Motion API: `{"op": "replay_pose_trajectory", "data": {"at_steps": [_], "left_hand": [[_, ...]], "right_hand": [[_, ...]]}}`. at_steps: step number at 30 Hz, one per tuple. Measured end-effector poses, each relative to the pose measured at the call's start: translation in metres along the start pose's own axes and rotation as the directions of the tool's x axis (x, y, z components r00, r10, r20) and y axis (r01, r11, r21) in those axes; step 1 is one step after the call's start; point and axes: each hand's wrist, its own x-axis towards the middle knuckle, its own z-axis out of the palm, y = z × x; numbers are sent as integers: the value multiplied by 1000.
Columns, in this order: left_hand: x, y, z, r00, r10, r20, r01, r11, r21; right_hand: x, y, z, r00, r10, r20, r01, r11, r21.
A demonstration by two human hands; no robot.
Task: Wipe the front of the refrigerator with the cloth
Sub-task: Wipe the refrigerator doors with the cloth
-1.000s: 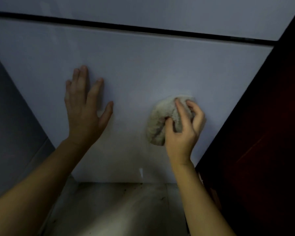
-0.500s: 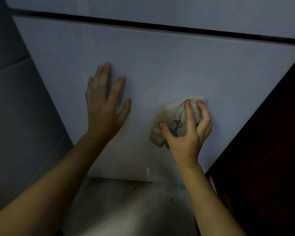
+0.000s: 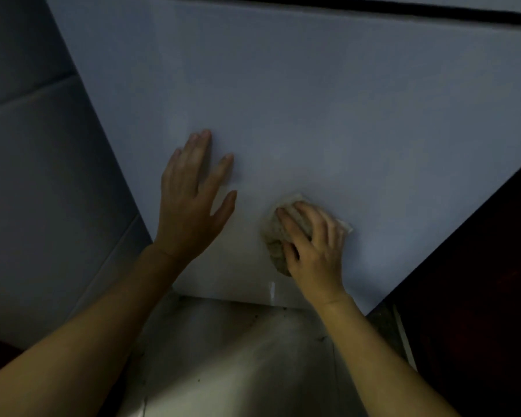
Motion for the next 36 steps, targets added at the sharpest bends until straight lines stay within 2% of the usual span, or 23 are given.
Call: {"op": "replay_pose_trajectory", "data": {"at_steps": [3, 5, 9, 12, 16, 21, 27, 33, 36], "left_hand": [[-9, -6, 5, 1000, 8, 2, -8, 1000, 12], [-9, -6, 8, 1000, 6, -15, -6, 1000, 15], [-8, -4, 12, 999, -7, -33, 7, 1000, 4], [-9, -8, 12, 999, 6, -35, -6, 1000, 5], [-10, -10, 11, 1000, 11, -14, -12, 1000, -8], [-5, -3, 4, 1000, -20, -3, 19, 999, -33], [11, 0, -1, 998, -37, -59, 35, 999, -37], [6, 5, 8, 998, -52, -47, 51, 998, -28], [6, 6, 11, 996, -73, -57, 71, 997, -42]], "right_hand": [[-6, 9, -3, 1000, -4, 8, 4, 1000, -6], [-2, 12, -11, 998, 58, -26, -58, 998, -10], [23, 23, -32, 946, 250, -205, -243, 968, 60], [38, 25, -36, 902, 309, -301, -284, 951, 124], [32, 12, -31, 912, 342, -227, -310, 936, 165], [32, 10, -41, 938, 306, -161, -279, 945, 172], [56, 22, -52, 872, 376, -315, -319, 923, 217], [19, 9, -31, 851, 505, -146, -449, 842, 298], [5, 7, -22, 822, 556, -122, -500, 808, 310]]}}
